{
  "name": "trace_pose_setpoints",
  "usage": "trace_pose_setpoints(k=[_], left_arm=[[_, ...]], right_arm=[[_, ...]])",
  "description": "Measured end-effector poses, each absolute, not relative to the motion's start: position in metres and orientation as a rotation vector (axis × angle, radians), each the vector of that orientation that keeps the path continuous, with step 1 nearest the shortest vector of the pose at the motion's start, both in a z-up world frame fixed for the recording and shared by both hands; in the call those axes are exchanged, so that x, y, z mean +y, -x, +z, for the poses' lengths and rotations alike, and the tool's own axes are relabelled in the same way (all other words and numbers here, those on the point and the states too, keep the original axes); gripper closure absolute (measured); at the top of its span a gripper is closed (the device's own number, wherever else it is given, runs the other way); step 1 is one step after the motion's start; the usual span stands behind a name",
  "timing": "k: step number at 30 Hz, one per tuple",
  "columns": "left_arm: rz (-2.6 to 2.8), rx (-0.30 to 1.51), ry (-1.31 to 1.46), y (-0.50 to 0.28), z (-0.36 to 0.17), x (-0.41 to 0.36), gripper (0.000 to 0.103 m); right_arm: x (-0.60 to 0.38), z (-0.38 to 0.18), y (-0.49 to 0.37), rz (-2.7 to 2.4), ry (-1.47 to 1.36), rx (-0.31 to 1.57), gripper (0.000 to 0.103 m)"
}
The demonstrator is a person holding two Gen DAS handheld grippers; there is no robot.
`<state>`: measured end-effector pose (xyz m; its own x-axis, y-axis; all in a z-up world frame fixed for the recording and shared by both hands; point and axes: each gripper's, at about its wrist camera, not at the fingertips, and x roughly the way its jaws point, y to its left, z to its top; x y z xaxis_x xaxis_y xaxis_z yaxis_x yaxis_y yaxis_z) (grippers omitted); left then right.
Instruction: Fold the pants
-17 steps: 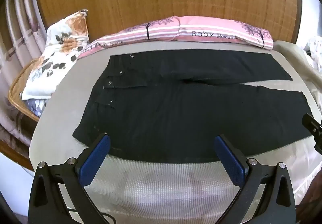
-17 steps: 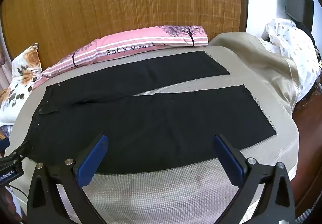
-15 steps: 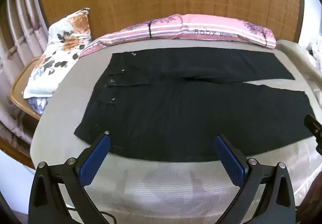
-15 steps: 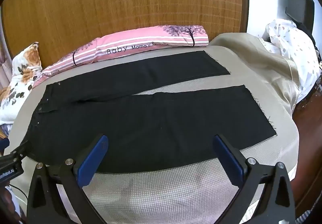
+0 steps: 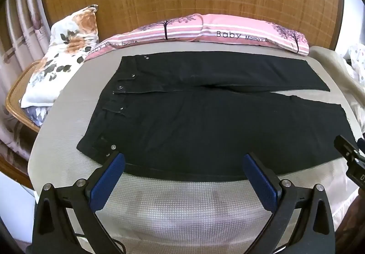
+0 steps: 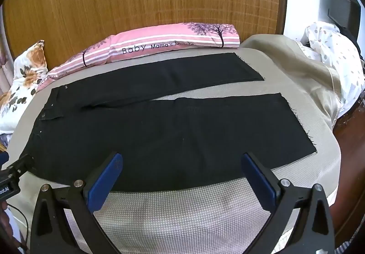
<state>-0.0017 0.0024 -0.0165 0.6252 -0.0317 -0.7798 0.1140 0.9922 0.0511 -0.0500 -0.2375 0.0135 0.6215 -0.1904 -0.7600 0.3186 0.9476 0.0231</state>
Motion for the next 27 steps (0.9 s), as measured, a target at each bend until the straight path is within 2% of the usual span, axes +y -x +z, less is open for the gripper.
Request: trace_pose_setpoints(k=[27], left_arm=[[-0.094, 0.924, -0.063, -0.006, -0.027, 0.003, 0.001]], right_arm=[[-0.237, 0.008, 0.046, -0.289, -0.147, 0.864, 0.000]])
